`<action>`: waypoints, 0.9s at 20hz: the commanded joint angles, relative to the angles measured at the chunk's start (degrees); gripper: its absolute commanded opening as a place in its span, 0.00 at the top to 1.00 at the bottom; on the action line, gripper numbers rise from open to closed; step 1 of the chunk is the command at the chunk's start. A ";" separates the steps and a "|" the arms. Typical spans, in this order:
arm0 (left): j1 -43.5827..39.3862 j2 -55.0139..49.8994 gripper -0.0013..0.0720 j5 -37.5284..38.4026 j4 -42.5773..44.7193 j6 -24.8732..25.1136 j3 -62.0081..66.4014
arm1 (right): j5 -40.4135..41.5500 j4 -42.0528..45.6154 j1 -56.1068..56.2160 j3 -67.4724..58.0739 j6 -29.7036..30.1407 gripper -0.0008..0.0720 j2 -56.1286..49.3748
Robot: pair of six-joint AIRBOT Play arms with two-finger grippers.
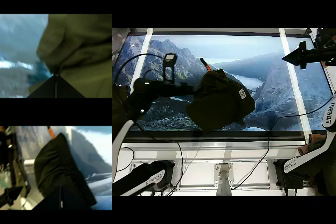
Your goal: Fold the clothes and pants, and hang the long-sleeved shirts on hangers.
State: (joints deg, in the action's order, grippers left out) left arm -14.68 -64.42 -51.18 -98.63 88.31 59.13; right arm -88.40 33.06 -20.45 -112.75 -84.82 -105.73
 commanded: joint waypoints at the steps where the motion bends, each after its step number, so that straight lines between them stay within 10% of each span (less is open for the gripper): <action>1: 10.38 1.14 0.98 -10.86 -15.04 19.15 -3.52 | -1.38 -3.19 2.19 0.15 1.09 0.96 -2.69; 4: 16.83 -0.52 0.98 -20.35 -16.81 29.70 -5.03 | -1.38 -2.89 3.30 0.13 1.05 0.93 -2.67; 7: 24.72 -5.60 0.98 -23.89 -29.42 38.75 -5.22 | -8.44 -1.01 3.30 0.13 0.94 0.51 -2.67; 11: 29.35 -15.54 0.97 -26.88 -39.43 38.29 -5.20 | -9.20 -0.87 3.91 0.13 -0.11 0.51 -2.67; 12: 28.98 -17.53 0.92 -26.93 -39.47 35.91 -5.20 | -9.20 -0.94 4.35 0.13 -0.15 0.51 -2.67; 14: 27.76 -20.83 0.41 -26.80 -39.43 31.76 -5.20 | -8.92 -0.96 5.29 0.13 -0.13 0.51 -2.67; 18: 26.51 -23.78 0.39 -21.68 -39.19 31.52 -5.20 | -7.80 -1.36 6.56 0.13 -0.13 0.45 -2.67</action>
State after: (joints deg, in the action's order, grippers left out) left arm 12.23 -85.58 -75.88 -136.90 120.97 53.95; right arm -96.57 31.90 -14.74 -112.64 -84.88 -108.40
